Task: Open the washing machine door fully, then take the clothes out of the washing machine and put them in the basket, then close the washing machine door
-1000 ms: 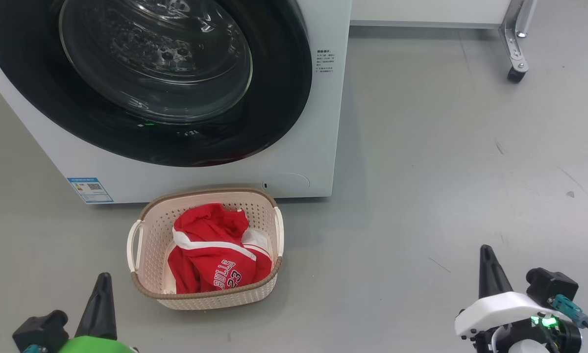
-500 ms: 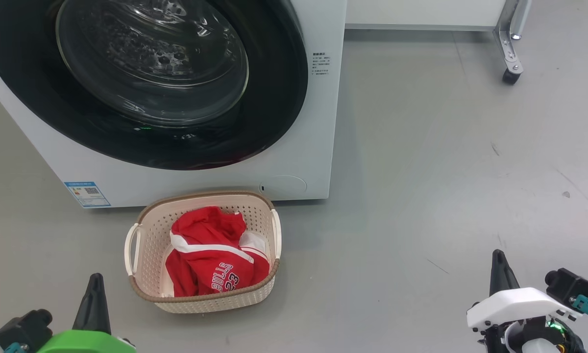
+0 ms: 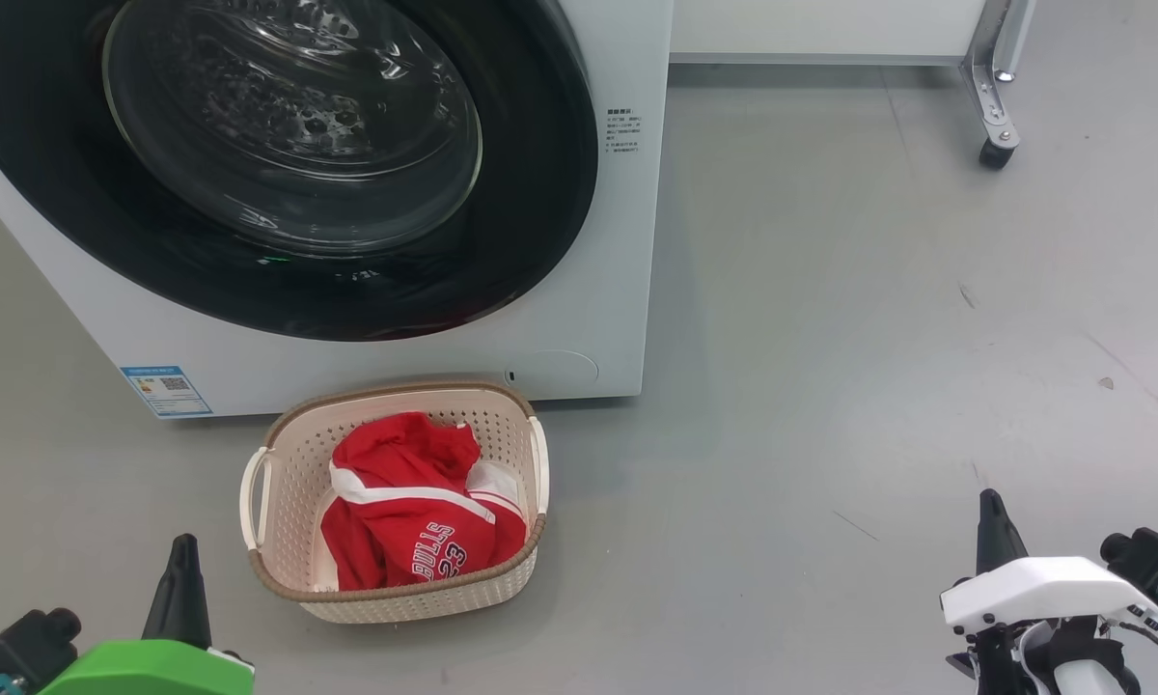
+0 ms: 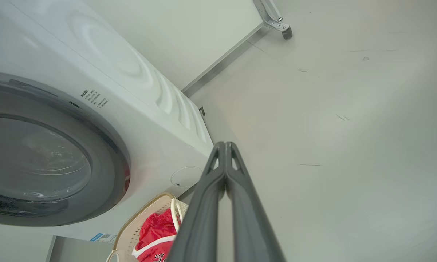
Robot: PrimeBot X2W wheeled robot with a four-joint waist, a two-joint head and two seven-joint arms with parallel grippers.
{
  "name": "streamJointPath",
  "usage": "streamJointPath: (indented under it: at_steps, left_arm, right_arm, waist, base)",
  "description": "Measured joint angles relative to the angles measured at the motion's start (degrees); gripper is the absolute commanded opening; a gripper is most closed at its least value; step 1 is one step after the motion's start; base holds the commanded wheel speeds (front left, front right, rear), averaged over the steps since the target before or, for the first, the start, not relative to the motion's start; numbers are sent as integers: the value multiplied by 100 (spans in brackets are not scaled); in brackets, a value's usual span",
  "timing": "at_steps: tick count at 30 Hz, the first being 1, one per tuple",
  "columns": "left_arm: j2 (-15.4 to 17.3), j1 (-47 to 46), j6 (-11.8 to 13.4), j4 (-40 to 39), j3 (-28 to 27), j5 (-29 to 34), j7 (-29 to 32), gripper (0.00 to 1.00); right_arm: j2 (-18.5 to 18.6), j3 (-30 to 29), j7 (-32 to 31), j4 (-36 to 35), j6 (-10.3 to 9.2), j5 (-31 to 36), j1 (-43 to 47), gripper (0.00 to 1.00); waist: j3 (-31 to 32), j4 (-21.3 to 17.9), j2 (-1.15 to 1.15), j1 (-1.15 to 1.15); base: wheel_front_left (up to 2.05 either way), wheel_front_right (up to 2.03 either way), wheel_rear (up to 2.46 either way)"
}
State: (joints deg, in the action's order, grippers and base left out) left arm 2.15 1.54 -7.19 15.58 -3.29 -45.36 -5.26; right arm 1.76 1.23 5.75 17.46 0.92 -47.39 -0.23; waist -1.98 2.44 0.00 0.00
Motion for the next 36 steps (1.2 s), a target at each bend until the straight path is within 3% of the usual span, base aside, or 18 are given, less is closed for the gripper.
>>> streamJointPath:
  at_steps: [36]
  left_arm:
    - [-3,-272,0,0,-98,-2608,693,0]
  right_arm:
    - [5,-509,-698,-55,324,-2527,-171,0]
  waist:
    - [105,-141,0,0]
  base:
    - [0,0,0]
